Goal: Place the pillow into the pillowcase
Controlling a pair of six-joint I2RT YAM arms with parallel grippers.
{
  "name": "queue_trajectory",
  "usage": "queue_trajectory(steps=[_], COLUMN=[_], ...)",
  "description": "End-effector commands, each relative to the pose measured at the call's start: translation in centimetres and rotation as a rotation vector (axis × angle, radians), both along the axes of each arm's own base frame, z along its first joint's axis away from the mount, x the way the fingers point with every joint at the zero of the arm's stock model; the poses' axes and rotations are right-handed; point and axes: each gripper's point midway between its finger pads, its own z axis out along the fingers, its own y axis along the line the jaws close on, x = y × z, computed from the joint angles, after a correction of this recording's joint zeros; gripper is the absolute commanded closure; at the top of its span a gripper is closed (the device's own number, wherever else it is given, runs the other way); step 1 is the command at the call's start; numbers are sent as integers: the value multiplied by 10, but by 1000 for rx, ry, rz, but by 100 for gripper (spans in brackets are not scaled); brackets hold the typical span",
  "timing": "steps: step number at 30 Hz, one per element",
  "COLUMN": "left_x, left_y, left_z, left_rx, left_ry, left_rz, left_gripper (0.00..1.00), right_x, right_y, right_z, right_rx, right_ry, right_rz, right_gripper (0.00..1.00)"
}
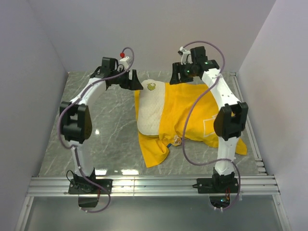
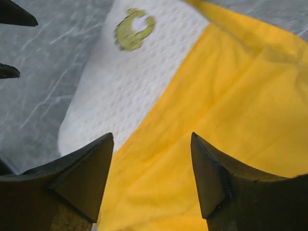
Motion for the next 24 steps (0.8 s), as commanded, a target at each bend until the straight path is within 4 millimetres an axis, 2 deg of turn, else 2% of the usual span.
queue_trajectory(steps=[1,2,4,5,8,10,12,16,20,24], left_x=[39,48,66,71,82,83,83,85,85,82], left_y=[-5,-7,-14,-16,-22,-26,-27,-26,-27,-27], left_z=[-35,-54,-51,-61,-68,-71,-77,-88,-97,-99], left_rx=[45,51,36,45,48,49,55,73,74,67], left_ry=[39,65,27,30,10,9,16,36,56,62], left_rz=[43,55,68,71,88,90,96,127,129,128], left_gripper=[15,15,14,14,14,13,13,13,13,13], right_x=[58,69,96,107,131,138,139,127,121,127], right_y=[-6,-6,-5,-5,2,8,17,43,50,28], right_z=[-13,-13,-15,-16,-22,-34,-40,-57,-82,-104], right_rx=[-47,-47,-38,-30,23,53,73,78,28,-114], right_ry=[-68,-86,-113,-132,-163,-144,-134,-92,-54,-68], right_rz=[-141,-159,-221,-243,-301,-323,-318,-261,-261,-366], right_gripper=[30,35,36,36,36,36,36,36,41,56])
